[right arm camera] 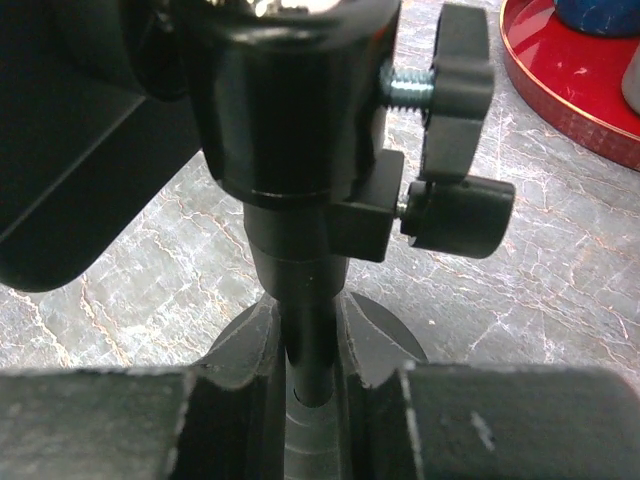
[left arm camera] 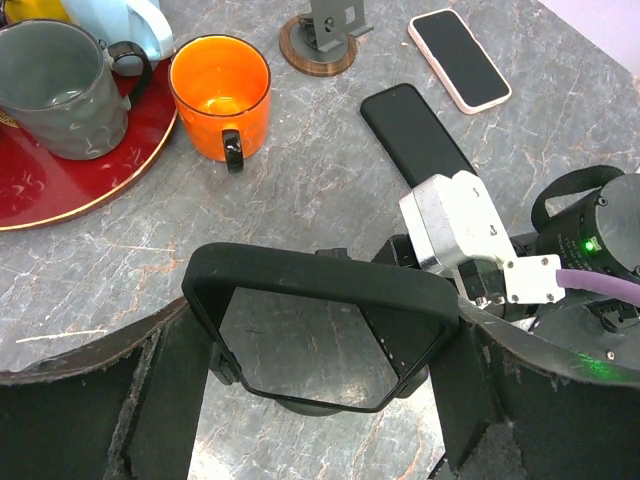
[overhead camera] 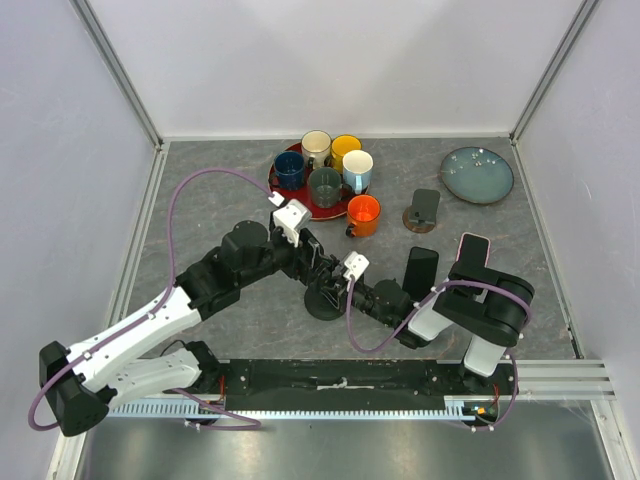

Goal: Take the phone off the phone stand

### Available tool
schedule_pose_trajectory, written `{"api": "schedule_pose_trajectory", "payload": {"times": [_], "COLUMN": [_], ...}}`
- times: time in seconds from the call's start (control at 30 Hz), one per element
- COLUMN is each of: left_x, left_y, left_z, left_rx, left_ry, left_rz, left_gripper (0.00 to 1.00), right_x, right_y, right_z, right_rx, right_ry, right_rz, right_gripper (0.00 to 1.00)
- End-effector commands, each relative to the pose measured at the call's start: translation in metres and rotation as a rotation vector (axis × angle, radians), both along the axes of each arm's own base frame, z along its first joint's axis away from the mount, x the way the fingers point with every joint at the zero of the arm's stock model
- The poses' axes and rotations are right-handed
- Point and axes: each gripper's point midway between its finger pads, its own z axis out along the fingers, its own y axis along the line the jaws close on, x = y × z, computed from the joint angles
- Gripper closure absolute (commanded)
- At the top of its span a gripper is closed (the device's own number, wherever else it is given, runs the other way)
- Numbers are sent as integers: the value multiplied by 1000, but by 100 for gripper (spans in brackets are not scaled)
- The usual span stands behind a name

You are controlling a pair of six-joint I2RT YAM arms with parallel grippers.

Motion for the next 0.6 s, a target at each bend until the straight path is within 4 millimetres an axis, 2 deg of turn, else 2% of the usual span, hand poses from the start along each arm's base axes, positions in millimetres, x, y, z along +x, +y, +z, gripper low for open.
{"api": "schedule_pose_trajectory", "payload": {"times": [0.0,0.2,0.4,0.57], "left_x": [4,-3,-24,-43], "left_y": [-8,-7,-4,-6], "left_z": [28,21,17,5], "left_rx": [-51,29,-4,-48], "left_ry": [-39,10,83,174], "left_rz": [-15,-111,-280,-410], "left_gripper": [98,98,98,98], "right_x": [10,11,17,16], "right_y": [0,4,3,8], "right_z": [24,12,6,3], "right_rx": [90,0,-6,-9], "right_ry": [-21,-35,-7,7], "right_rz": [-33,15,57,95], "right_gripper": [100,100,100,100]}}
